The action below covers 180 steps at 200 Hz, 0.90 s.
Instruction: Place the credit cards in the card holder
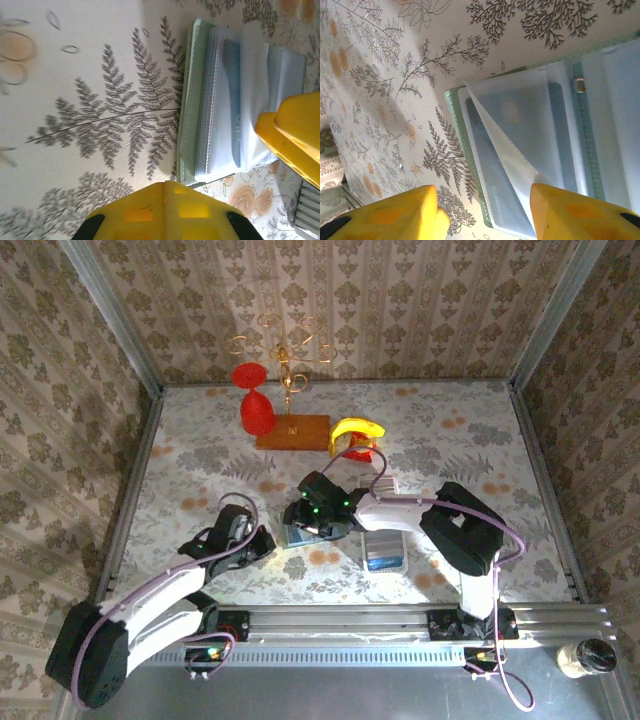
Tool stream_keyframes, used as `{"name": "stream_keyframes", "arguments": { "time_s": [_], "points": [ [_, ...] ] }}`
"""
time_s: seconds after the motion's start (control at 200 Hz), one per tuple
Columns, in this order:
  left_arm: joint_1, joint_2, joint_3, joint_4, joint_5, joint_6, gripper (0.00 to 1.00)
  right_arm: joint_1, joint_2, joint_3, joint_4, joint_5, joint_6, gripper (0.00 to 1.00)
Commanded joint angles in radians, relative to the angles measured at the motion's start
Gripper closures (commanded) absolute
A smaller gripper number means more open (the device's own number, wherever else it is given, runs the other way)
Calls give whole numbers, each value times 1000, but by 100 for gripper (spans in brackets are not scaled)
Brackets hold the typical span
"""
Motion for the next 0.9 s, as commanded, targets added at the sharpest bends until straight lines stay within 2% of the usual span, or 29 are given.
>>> {"name": "stream_keyframes", "arguments": {
  "time_s": [0.0, 0.135, 0.3, 0.44, 0.545, 0.765, 0.835, 0.895],
  "points": [
    [-7, -103, 38, -193, -130, -29, 95, 16, 11, 43, 20, -13, 2, 48],
    [-5, -214, 27, -258, -173, -39, 95, 23, 5, 90, 32, -27, -6, 48],
    [-5, -297, 6, -257, -185, -50, 95, 34, -14, 129, 70, -41, 13, 45],
    [-5, -325, 14, -274, -203, -48, 95, 34, -48, 168, 75, -47, -28, 42],
    [-5, -318, 24, -276, -201, -29, 94, 30, -104, 170, 44, -25, -96, 35],
    [-5, -276, 68, -209, -165, 15, 87, -74, -322, 78, -83, 30, -364, 28],
    [-7, -232, 97, -193, -144, 45, 85, -127, -423, 58, -157, 26, -543, 26],
    [-7, -194, 120, -176, -119, 76, 80, -149, -535, 53, -247, 87, -741, 26]
  ]
}}
